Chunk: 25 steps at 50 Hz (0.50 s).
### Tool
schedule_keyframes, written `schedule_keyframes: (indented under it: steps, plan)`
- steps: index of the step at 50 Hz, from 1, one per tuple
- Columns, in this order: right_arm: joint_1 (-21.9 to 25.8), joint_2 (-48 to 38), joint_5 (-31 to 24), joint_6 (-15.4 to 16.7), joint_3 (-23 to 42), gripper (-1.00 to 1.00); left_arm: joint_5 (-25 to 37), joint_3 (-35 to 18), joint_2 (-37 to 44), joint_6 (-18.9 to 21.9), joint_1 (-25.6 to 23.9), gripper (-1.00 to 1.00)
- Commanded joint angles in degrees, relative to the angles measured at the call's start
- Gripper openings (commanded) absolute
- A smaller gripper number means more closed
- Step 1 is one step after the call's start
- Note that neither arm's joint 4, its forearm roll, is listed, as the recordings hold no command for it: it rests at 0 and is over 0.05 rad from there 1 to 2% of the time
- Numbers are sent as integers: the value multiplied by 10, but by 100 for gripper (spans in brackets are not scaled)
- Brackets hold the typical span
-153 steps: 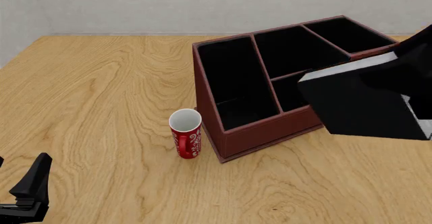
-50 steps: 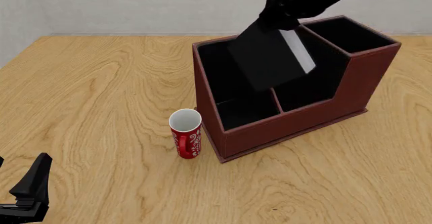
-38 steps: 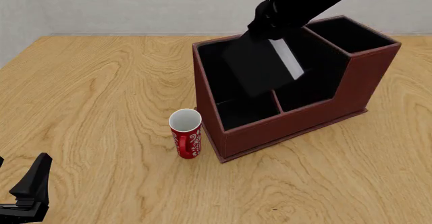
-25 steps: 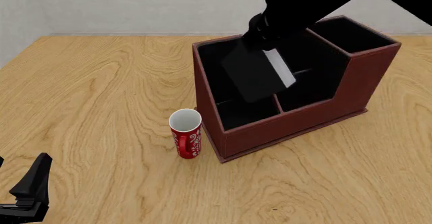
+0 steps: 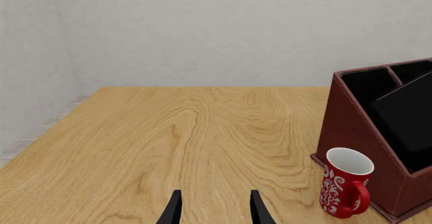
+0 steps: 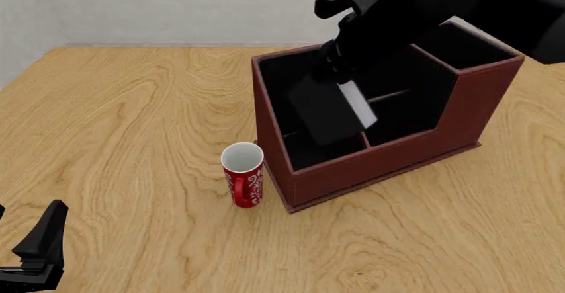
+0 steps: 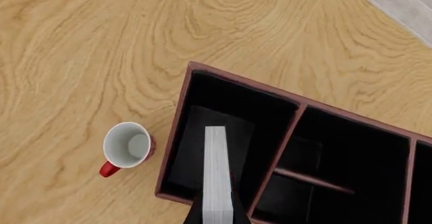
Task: Pick up the book and place it in the left compartment of the caddy.
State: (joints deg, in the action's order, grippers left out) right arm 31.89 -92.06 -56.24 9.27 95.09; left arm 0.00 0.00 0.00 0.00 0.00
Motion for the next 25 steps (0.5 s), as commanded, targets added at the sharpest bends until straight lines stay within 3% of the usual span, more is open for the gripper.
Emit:
schedule_keyframes:
  steps: [1, 25]
  plan:
    - [0, -7, 22, -15, -10, -100, 0, 0, 0, 0, 0, 100]
    - [0, -36, 66, -26, -35, -100, 0, 0, 0, 0, 0, 100]
